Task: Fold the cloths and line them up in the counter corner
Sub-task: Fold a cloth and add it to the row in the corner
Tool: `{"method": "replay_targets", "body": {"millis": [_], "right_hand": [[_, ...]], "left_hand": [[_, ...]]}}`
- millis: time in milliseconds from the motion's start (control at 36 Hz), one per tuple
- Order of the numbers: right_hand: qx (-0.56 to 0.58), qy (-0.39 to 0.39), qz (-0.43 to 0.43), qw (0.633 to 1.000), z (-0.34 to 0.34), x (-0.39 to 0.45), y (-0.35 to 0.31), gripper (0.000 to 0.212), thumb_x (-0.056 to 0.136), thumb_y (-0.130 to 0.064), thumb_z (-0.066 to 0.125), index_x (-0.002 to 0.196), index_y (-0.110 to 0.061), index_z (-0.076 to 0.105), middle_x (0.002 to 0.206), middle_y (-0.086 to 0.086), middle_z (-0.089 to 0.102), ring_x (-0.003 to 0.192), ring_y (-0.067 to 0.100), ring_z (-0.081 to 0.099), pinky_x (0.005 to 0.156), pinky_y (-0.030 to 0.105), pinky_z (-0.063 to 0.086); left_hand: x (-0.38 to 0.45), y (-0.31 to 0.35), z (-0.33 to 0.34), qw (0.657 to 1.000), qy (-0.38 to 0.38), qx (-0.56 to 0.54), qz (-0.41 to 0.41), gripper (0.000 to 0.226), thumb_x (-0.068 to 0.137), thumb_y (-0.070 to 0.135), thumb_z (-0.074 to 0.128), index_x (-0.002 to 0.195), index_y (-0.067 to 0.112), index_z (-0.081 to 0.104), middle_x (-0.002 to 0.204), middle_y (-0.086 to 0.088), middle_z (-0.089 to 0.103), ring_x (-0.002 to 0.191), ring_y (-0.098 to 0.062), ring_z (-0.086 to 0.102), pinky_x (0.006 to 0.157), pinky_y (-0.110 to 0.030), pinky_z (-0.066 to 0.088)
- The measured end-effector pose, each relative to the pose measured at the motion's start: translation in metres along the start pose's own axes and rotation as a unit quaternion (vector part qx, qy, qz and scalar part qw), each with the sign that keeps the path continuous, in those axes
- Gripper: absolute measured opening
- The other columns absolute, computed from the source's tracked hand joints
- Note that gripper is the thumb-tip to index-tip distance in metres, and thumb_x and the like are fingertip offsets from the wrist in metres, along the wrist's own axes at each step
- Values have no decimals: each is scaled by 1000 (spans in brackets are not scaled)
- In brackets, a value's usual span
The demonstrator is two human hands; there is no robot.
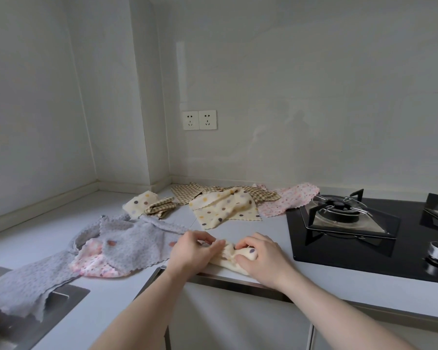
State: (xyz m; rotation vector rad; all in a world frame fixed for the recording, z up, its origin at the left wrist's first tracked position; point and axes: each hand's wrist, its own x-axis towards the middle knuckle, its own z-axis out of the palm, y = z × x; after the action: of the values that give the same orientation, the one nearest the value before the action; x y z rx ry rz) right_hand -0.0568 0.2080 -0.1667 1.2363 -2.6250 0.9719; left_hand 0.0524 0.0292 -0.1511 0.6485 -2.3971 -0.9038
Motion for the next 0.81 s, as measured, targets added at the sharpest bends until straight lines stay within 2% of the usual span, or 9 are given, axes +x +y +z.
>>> {"method": "replay_targets", "body": {"millis": [56, 222, 306, 361, 472, 583, 639, 722, 806], "right_hand": [[4, -5, 4, 1000, 0, 1, -1, 37, 73, -61, 50, 101, -43, 66, 101, -21, 58, 102, 9, 55, 93, 33, 46], [-6, 4, 6, 1000, 1, 1, 2, 30, 77, -55, 58, 103, -41, 64, 106, -25, 60, 107, 6, 54, 95, 30, 43], [-30, -5, 13, 999, 1, 3, 0, 28, 82, -55, 57, 105, -41, 61, 111, -23, 60, 110, 7, 52, 94, 30, 40], [-48, -8, 21, 999, 1, 3, -2, 31, 84, -57, 55, 109, -40, 62, 113, -21, 59, 111, 8, 51, 96, 31, 40], [-84, -25, 33, 996, 0, 1, -7, 40, 88, -59, 47, 118, -37, 61, 121, -18, 55, 117, 11, 48, 100, 33, 39], [-100, -34, 41, 994, -2, -2, -9, 50, 84, -66, 33, 114, -35, 59, 123, -16, 55, 118, 14, 48, 100, 36, 40], [-87, -40, 41, 995, -4, -5, -11, 51, 89, -67, 23, 106, -33, 58, 122, -14, 56, 116, 14, 48, 99, 38, 40], [-68, -32, 42, 996, -7, -9, -12, 46, 94, -66, 15, 82, -36, 48, 114, -13, 57, 110, 15, 49, 97, 39, 41], [-80, -31, 43, 995, -10, -10, -9, 35, 97, -58, 27, 93, -35, 53, 118, -15, 55, 113, 14, 49, 97, 36, 41]], "left_hand": [[0, -2, -3, 1000, -8, -22, -5, 29, 76, 64, 75, 73, 35, 76, 73, 19, 71, 76, 5, 63, 64, -15, 45], [2, 0, -2, 995, -30, -78, -47, 11, 73, 35, 76, 65, 27, 72, 69, 5, 72, 63, -9, 65, 72, -32, 56], [2, 1, -4, 995, -52, -72, -46, 11, 71, 31, 71, 71, 20, 73, 77, 4, 75, 76, -13, 70, 71, -24, 53], [1, 3, -5, 994, -70, -59, -54, 13, 75, 28, 69, 74, 14, 69, 83, 3, 77, 83, -14, 70, 65, -13, 37], [0, 4, -11, 994, -83, -30, -61, 25, 70, 39, 68, 92, 28, 63, 95, 10, 72, 90, -11, 66, 70, -22, 43], [-1, 0, -9, 995, -98, 11, -29, 49, 70, 62, 60, 115, 43, 66, 114, 20, 63, 107, -7, 60, 89, -28, 44], [-4, -5, -5, 995, -87, 58, 0, 55, 76, 76, 55, 115, 41, 70, 117, 20, 58, 109, -8, 57, 90, -29, 40], [-5, -11, -3, 994, -74, 82, 25, 51, 77, 75, 57, 109, 37, 69, 114, 20, 58, 103, -5, 58, 87, -29, 45], [-3, -8, -5, 995, -79, 56, 39, 37, 73, 67, 64, 91, 35, 68, 100, 18, 63, 91, -3, 59, 84, -32, 51]]}}
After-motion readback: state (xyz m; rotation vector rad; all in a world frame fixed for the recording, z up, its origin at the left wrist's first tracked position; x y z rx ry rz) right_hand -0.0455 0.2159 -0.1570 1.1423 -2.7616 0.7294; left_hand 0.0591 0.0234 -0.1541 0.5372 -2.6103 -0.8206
